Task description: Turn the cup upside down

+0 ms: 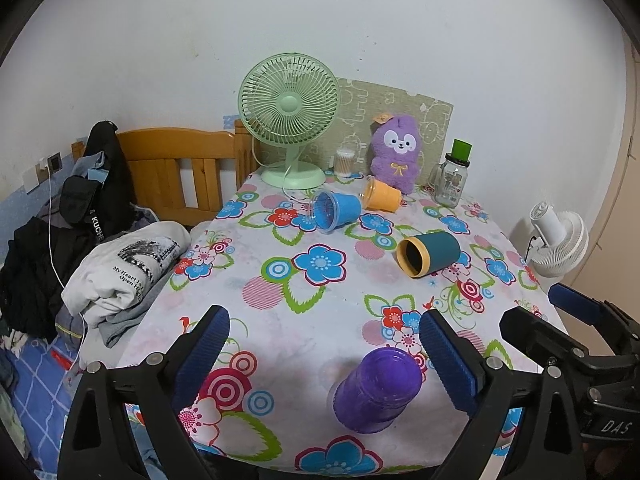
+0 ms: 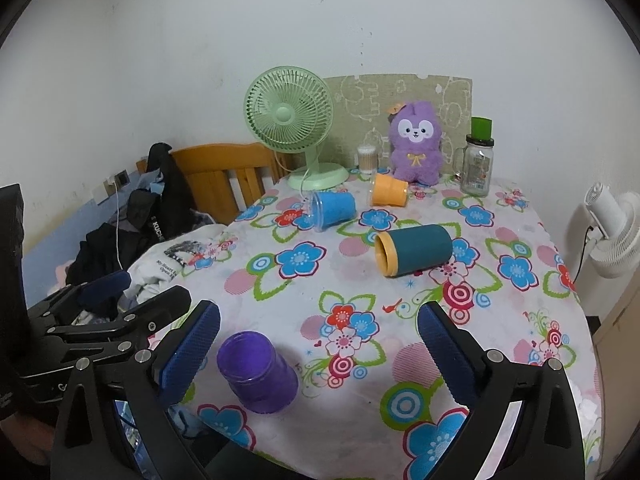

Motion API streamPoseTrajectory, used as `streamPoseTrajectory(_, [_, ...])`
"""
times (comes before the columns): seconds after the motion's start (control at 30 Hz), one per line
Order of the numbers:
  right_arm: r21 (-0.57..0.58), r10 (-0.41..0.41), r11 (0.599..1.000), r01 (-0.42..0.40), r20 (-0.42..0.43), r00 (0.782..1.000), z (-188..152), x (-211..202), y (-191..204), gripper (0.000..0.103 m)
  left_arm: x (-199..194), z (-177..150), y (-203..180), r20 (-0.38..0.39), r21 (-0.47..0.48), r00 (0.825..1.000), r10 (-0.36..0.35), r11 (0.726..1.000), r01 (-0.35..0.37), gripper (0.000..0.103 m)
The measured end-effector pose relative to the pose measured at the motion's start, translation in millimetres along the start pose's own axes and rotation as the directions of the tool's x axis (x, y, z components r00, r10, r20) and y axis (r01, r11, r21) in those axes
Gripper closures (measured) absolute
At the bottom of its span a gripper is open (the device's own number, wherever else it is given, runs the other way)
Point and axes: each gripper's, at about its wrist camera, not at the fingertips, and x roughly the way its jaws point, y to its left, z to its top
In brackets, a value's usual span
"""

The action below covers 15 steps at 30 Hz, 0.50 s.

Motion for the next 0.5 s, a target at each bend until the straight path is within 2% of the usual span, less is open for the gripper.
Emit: streamPoseTrajectory(0.5, [-0.003, -0.002, 1.0, 0.002, 0.0, 1.0, 0.4, 1.1, 1.2, 0.003, 0.1, -2.7, 0.5, 0.005, -0.002, 1.0, 0.005, 1.0, -0.005, 0.003])
